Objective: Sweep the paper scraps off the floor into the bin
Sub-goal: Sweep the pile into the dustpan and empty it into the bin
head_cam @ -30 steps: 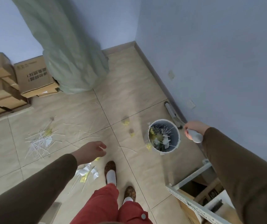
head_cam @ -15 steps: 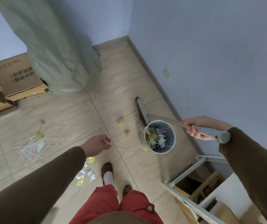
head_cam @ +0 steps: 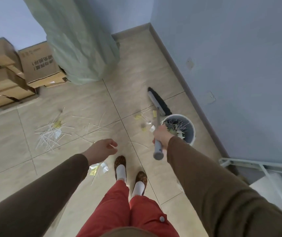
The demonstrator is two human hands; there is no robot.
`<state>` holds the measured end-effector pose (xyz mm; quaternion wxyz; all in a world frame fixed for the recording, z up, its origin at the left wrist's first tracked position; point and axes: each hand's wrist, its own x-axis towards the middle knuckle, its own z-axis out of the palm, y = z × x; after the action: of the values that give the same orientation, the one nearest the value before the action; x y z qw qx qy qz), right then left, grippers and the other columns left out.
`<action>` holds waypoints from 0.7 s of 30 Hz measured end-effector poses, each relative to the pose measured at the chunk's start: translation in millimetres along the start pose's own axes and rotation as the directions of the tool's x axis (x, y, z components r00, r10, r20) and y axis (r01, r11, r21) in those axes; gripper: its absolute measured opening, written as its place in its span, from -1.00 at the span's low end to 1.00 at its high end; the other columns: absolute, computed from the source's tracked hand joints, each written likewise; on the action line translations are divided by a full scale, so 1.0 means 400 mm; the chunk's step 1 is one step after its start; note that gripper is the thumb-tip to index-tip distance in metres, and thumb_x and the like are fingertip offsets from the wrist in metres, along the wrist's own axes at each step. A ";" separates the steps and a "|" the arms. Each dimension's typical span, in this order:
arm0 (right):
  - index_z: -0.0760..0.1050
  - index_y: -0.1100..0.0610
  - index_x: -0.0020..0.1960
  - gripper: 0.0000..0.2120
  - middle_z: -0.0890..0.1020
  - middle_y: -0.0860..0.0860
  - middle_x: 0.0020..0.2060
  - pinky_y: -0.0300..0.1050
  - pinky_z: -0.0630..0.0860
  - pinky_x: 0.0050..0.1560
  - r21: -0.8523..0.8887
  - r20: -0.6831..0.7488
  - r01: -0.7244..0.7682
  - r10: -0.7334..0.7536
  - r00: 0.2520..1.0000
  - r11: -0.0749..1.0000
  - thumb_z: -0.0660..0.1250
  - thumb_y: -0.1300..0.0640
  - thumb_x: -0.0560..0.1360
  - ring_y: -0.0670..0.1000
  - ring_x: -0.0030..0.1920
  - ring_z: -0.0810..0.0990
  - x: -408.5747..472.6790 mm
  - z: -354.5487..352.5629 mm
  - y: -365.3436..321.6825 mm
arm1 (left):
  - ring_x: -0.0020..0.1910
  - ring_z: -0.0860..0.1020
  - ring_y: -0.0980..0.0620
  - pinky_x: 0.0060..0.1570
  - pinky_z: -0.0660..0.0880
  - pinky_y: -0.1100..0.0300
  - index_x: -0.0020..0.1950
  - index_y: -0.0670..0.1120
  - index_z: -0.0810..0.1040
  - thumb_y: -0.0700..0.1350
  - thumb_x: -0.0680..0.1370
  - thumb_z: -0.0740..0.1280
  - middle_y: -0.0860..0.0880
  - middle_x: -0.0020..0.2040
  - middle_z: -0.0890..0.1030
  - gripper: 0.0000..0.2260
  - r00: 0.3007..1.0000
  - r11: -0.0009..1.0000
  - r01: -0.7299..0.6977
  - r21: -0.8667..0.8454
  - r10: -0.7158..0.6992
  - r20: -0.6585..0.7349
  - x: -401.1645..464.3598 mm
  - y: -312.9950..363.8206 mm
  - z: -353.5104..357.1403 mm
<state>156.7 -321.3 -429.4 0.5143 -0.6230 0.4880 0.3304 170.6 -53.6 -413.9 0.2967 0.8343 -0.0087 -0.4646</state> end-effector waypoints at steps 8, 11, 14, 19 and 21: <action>0.34 0.14 0.23 -0.78 0.42 0.08 -0.20 -0.12 0.50 -0.31 0.041 0.153 -0.034 0.027 0.988 0.999 0.00 0.20 0.65 0.01 -0.32 0.46 -0.234 0.161 0.212 | -0.09 0.57 0.06 -0.06 0.42 0.21 0.20 -0.03 0.60 -0.06 0.55 0.39 -0.01 0.00 0.64 -0.77 0.999 1.000 0.020 0.007 -0.020 -0.044 -0.127 -0.073 0.087; 0.33 0.17 0.18 -0.83 0.40 0.12 -0.35 -0.25 0.36 -0.55 0.090 0.214 -0.022 0.002 0.977 0.996 0.04 0.24 0.64 -0.02 -0.50 0.39 -0.287 0.108 0.232 | -0.06 0.58 0.02 -0.04 0.45 0.21 0.19 -0.01 0.60 -0.05 0.55 0.39 -0.04 0.05 0.65 -0.78 0.999 1.000 0.005 0.007 -0.005 -0.041 -0.157 -0.078 0.097; 0.39 0.08 0.10 -0.85 0.41 0.10 -0.32 -0.31 0.34 -0.58 0.105 0.228 -0.009 -0.015 0.973 0.994 0.11 0.27 0.62 -0.08 -0.57 0.40 -0.366 0.066 0.282 | -0.01 0.61 -0.04 -0.03 0.48 0.19 0.19 -0.02 0.60 -0.06 0.54 0.40 -0.07 0.06 0.66 -0.77 0.999 1.000 -0.017 0.010 0.017 -0.043 -0.181 -0.088 0.102; 0.30 -0.01 0.36 -0.66 0.43 0.08 -0.34 -0.25 0.35 -0.52 0.000 0.142 0.059 -0.058 0.988 0.998 0.14 0.22 0.63 -0.06 -0.50 0.38 -0.479 0.076 0.456 | -0.06 0.60 0.00 -0.09 0.46 0.18 0.16 0.02 0.60 -0.04 0.53 0.41 -0.06 0.06 0.66 -0.80 0.996 0.996 -0.083 0.012 0.084 -0.042 -0.230 -0.150 0.111; 0.31 -0.02 0.37 -0.65 0.45 0.10 -0.35 -0.22 0.37 -0.51 0.021 0.119 0.046 -0.048 0.992 0.999 0.15 0.25 0.63 -0.04 -0.49 0.41 -0.541 0.070 0.541 | -0.03 0.60 -0.01 -0.07 0.47 0.17 0.16 0.02 0.60 -0.04 0.53 0.40 -0.04 0.05 0.65 -0.79 0.995 0.995 -0.101 0.018 0.101 -0.019 -0.267 -0.194 0.125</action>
<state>-111.8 -235.0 -307.7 0.5558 -0.6088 0.4445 0.3505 50.6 17.1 -390.2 0.3127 0.8399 -0.0519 -0.4405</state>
